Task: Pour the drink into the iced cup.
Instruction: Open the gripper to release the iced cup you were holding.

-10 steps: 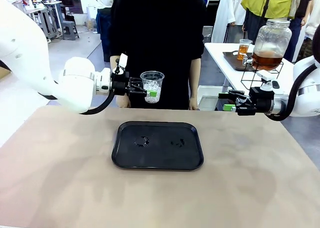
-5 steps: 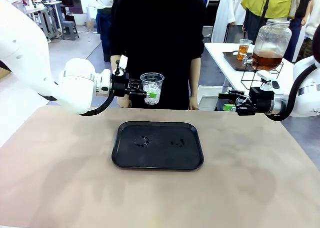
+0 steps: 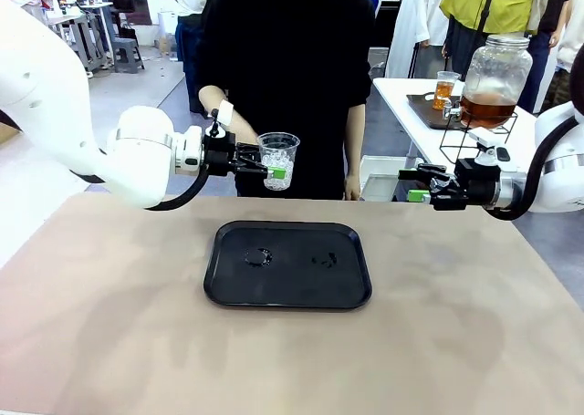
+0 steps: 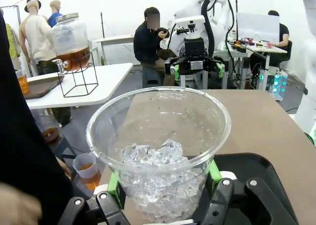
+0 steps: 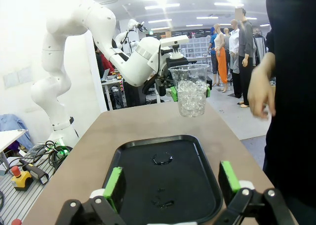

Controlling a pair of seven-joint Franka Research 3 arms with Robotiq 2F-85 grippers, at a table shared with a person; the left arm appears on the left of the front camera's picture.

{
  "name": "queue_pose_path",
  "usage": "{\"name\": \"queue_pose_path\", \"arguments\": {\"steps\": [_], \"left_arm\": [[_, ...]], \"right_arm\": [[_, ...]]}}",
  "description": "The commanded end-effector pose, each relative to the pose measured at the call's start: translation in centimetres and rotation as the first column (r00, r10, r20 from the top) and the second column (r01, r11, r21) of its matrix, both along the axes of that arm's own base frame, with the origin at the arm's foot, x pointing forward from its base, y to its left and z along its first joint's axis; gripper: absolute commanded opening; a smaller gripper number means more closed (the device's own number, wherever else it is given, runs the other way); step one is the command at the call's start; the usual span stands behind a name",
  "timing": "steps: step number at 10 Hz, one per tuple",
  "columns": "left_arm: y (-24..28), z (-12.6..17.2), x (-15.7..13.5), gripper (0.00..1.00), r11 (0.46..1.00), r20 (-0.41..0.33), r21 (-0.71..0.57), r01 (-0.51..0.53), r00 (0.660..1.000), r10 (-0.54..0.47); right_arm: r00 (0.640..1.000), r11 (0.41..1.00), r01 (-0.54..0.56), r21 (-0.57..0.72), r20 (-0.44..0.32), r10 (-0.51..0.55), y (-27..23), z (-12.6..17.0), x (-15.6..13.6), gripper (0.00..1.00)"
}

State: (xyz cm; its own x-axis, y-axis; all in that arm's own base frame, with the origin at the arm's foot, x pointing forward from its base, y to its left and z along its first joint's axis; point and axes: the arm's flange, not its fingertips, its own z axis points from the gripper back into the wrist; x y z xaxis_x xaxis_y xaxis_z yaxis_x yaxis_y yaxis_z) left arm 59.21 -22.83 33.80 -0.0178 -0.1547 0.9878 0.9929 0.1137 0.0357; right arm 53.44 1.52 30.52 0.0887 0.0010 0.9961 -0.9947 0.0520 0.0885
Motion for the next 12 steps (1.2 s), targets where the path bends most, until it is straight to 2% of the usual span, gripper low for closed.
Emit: {"name": "queue_pose_path", "arguments": {"steps": [1, 12], "left_arm": [[0.02, 0.29, -0.29, 0.77, 1.0, 0.01, -0.004, -0.003, 1.0, 0.003], [0.02, 0.29, -0.29, 0.77, 1.0, 0.01, -0.004, -0.003, 1.0, 0.003]], "right_arm": [[1.0, 1.0, -0.001, 0.0, 0.007, 0.001, -0.01, 0.31, 0.18, 1.0], [1.0, 1.0, -0.001, 0.0, 0.007, 0.001, -0.01, 0.31, 0.18, 1.0]]}}
